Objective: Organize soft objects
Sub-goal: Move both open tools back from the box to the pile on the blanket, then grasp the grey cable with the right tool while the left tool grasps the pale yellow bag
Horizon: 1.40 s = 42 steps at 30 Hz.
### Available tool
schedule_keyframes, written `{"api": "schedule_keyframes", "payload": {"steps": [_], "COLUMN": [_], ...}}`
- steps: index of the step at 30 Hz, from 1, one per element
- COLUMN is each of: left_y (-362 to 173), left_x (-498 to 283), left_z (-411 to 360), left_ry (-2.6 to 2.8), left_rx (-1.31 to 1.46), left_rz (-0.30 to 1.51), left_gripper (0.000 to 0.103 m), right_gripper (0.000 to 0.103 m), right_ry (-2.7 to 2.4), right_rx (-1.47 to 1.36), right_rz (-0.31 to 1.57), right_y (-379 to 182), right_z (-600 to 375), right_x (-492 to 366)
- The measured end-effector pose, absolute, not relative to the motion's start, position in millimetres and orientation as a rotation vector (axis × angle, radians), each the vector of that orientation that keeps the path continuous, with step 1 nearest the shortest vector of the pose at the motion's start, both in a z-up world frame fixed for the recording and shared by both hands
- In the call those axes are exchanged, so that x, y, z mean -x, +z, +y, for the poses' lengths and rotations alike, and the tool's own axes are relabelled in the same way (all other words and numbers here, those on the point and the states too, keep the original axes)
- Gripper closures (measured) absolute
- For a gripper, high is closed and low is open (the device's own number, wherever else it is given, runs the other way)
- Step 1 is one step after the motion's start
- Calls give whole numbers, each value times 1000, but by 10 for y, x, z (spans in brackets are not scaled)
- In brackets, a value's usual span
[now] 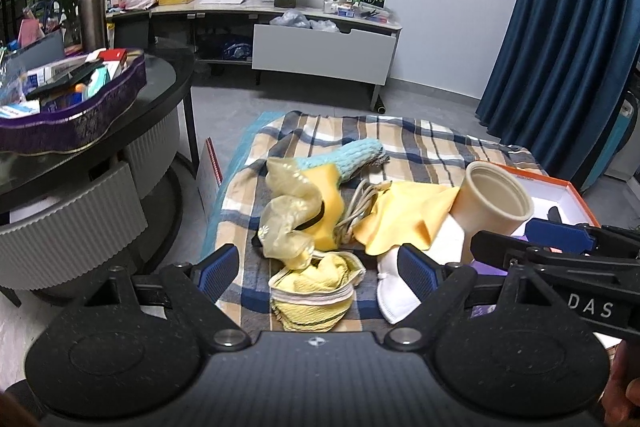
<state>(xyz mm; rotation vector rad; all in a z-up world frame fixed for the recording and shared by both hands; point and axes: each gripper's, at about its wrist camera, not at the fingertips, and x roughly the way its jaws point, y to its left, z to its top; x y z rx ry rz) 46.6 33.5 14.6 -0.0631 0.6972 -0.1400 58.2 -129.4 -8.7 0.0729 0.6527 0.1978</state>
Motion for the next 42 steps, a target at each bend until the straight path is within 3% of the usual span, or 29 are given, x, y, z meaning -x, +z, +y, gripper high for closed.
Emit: {"api": "schedule_keyframes", "payload": {"steps": [24,25,27,28,29,31,42], "left_y": [-221,-231,-247,-250,-254,-263,-274], "left_x": [-694,-705,-726,-733,-741,-760,-947], "left_z": [819,830,861,866,879,895,742], "left_ry": [-48,-48,-52,-52,-55,-61,-123], "left_rx": [82,83,89,92,96,98,85], "left_rz": [746,746,748,748,746,745,709], "left_gripper": [14,14,14,14,14,14,8], "right_gripper": [28,32,51,68,78,87,91], "right_ry": [213,202,192,195,193,185,207], "right_rx": [-158,-154,-158,-170,-173,-175,-188], "right_rz": [826,830,834,837,834,807,676], "right_y": [-547,-569,-605,-618,-621,-592,-229], "right_z": [-680,-660,-640,-645,-649,-674,-983], "right_x": [-1488,-1533,-1617,-1647,-1660,-1634,-1373]}}
